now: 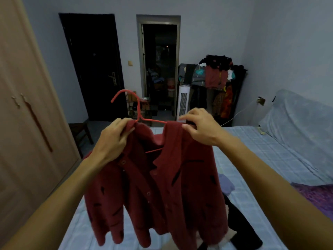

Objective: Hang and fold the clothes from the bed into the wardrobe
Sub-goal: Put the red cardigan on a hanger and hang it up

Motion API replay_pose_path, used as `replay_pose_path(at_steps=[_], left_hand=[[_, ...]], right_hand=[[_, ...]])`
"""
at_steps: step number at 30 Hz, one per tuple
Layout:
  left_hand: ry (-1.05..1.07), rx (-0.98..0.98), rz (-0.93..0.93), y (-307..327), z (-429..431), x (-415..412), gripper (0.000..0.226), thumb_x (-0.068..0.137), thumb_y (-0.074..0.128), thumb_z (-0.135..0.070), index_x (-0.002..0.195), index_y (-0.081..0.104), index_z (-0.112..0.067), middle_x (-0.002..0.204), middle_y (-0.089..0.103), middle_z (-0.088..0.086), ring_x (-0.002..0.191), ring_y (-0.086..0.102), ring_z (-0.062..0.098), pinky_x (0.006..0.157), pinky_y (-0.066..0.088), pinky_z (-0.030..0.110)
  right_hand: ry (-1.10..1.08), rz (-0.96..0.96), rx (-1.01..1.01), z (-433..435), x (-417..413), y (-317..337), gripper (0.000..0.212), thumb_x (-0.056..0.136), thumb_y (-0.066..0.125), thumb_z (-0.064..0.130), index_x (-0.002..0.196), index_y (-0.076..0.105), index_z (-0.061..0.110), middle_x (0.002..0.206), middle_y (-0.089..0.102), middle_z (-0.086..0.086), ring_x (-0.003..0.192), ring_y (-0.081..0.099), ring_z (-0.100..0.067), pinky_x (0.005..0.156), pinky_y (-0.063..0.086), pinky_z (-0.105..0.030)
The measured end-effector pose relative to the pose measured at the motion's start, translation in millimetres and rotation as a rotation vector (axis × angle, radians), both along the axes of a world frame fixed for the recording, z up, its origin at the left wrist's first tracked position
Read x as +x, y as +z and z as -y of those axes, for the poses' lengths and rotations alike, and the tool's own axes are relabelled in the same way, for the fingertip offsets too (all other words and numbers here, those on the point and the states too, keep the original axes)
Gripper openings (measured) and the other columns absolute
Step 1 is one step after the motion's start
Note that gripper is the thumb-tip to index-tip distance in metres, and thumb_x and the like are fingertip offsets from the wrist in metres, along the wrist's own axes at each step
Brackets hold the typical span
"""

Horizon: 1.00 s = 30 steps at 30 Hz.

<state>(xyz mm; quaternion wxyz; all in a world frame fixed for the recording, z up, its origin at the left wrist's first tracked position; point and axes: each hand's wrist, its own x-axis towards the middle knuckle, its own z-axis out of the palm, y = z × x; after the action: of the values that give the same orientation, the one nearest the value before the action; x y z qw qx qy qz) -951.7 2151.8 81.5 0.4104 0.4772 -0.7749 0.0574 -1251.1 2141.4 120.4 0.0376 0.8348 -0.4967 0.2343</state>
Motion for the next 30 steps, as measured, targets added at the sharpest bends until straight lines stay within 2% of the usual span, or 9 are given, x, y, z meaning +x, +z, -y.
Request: replay_pose_path(at_steps=[4, 9, 14, 16, 19, 21, 24, 26, 30], left_hand=[[0.049, -0.040, -0.019, 10, -1, -8, 0.027, 0.094, 0.049, -0.030, 0.116, 0.057, -0.018, 0.090, 0.052, 0.003, 0.079, 0.056, 0.023, 0.069, 0.048, 0.041], [0.346, -0.126, 0.095, 19, 11, -24, 0.040, 0.096, 0.050, -0.024, 0.129, 0.053, 0.000, 0.109, 0.061, 0.017, 0.100, 0.055, 0.035, 0.085, 0.039, 0.047], [0.416, -0.168, -0.066, 10, -8, -36, 0.037, 0.096, 0.045, -0.026, 0.120, 0.059, -0.002, 0.115, 0.060, 0.017, 0.108, 0.052, 0.035, 0.090, 0.040, 0.048], [0.300, -0.088, -0.014, -6, -19, -48, 0.036, 0.095, 0.043, -0.030, 0.109, 0.066, -0.006, 0.104, 0.066, 0.015, 0.095, 0.061, 0.031, 0.083, 0.048, 0.044], [0.191, -0.046, -0.100, -12, -30, -35, 0.044, 0.093, 0.041, -0.039, 0.071, 0.070, -0.013, 0.072, 0.069, 0.003, 0.066, 0.063, 0.022, 0.068, 0.049, 0.039], [0.267, -0.171, -0.185, 1, -20, -16, 0.034, 0.091, 0.045, -0.033, 0.095, 0.070, -0.011, 0.093, 0.069, 0.005, 0.087, 0.062, 0.024, 0.082, 0.044, 0.040], [0.244, -0.051, 0.003, 23, 2, -1, 0.046, 0.093, 0.045, -0.039, 0.131, 0.048, -0.014, 0.122, 0.057, 0.009, 0.114, 0.050, 0.027, 0.098, 0.035, 0.044], [0.140, 0.066, 0.074, 26, 14, -6, 0.045, 0.092, 0.041, -0.049, 0.121, 0.051, -0.015, 0.109, 0.061, 0.010, 0.102, 0.057, 0.029, 0.088, 0.043, 0.042], [0.109, -0.015, -0.067, 18, 22, -13, 0.024, 0.096, 0.046, -0.031, 0.083, 0.047, -0.011, 0.073, 0.058, 0.009, 0.071, 0.058, 0.032, 0.060, 0.040, 0.039]], right_hand=[[-0.049, 0.030, -0.026, 2, -4, -25, 0.027, 0.097, 0.043, 0.043, 0.089, 0.056, 0.021, 0.083, 0.065, -0.007, 0.080, 0.062, -0.034, 0.064, 0.042, -0.035], [-0.213, 0.219, -0.265, 5, -4, -25, 0.034, 0.095, 0.041, 0.047, 0.089, 0.060, 0.020, 0.069, 0.067, -0.011, 0.065, 0.063, -0.037, 0.056, 0.045, -0.037], [-0.320, 0.328, -0.326, 10, -15, -17, 0.033, 0.096, 0.041, 0.046, 0.095, 0.063, 0.022, 0.067, 0.066, -0.011, 0.064, 0.062, -0.038, 0.060, 0.051, -0.042], [-0.336, 0.332, -0.373, 11, -16, -15, 0.034, 0.097, 0.041, 0.046, 0.094, 0.064, 0.021, 0.067, 0.066, -0.011, 0.063, 0.062, -0.038, 0.057, 0.047, -0.037], [-0.301, 0.334, -0.451, 9, -20, -15, 0.043, 0.094, 0.034, 0.052, 0.094, 0.065, 0.021, 0.059, 0.064, -0.007, 0.054, 0.060, -0.033, 0.052, 0.046, -0.035], [-0.279, 0.332, -0.508, 6, -25, -16, 0.044, 0.093, 0.033, 0.052, 0.093, 0.066, 0.022, 0.056, 0.061, -0.004, 0.049, 0.058, -0.029, 0.049, 0.039, -0.029], [-0.232, 0.334, -0.539, 2, -23, -13, 0.040, 0.094, 0.037, 0.048, 0.093, 0.067, 0.022, 0.054, 0.061, -0.001, 0.046, 0.056, -0.025, 0.048, 0.032, -0.025], [-0.214, 0.322, -0.506, 2, -21, -10, 0.039, 0.094, 0.037, 0.049, 0.096, 0.067, 0.024, 0.059, 0.064, 0.000, 0.051, 0.059, -0.024, 0.050, 0.035, -0.027], [-0.086, 0.278, -0.198, 2, -29, -3, 0.034, 0.098, 0.039, 0.045, 0.111, 0.065, 0.028, 0.090, 0.072, 0.002, 0.081, 0.066, -0.020, 0.067, 0.047, -0.034]])
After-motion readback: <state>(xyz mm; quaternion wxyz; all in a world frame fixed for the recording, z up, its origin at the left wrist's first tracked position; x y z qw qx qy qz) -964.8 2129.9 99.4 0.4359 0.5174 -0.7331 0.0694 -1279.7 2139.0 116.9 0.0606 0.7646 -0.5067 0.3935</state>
